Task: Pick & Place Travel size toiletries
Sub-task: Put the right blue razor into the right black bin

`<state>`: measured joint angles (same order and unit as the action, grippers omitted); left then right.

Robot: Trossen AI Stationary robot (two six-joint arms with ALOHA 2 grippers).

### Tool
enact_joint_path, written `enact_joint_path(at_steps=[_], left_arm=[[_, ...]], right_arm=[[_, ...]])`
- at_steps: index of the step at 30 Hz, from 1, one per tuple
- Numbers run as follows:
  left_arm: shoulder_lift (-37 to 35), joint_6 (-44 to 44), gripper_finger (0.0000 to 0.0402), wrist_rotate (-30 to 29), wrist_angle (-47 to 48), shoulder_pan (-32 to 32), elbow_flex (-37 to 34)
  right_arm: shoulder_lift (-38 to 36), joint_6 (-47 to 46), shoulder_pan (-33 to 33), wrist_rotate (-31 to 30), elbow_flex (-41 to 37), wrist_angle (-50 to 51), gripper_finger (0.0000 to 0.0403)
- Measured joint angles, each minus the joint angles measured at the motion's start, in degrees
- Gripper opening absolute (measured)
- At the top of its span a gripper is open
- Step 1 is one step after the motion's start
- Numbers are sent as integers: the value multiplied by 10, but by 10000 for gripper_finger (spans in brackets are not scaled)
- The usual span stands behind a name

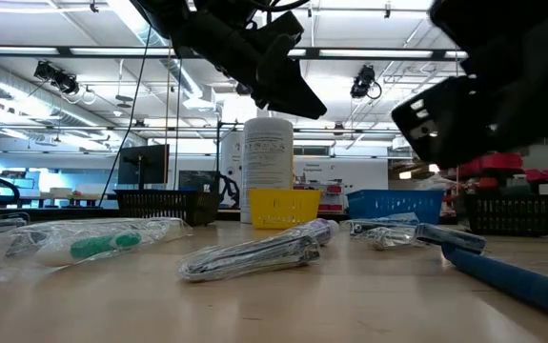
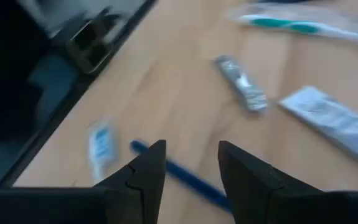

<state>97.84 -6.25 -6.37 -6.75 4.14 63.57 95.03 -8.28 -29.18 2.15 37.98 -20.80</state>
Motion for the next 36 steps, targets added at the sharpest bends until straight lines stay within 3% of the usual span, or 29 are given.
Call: enact_joint_path(at_steps=[8, 17, 32, 36], left_arm=[[0, 0, 183, 0, 0, -13, 0], [0, -9, 183, 0, 0, -19, 0], [0, -40, 183, 0, 0, -19, 0], [0, -41, 183, 0, 0, -19, 0]], right_arm=[[59, 114, 3, -1, 2, -8, 155], [119, 201, 7, 30, 61, 16, 153], [123, 188, 18, 37, 67, 49, 59], [124, 130, 23, 47, 66, 49, 34]])
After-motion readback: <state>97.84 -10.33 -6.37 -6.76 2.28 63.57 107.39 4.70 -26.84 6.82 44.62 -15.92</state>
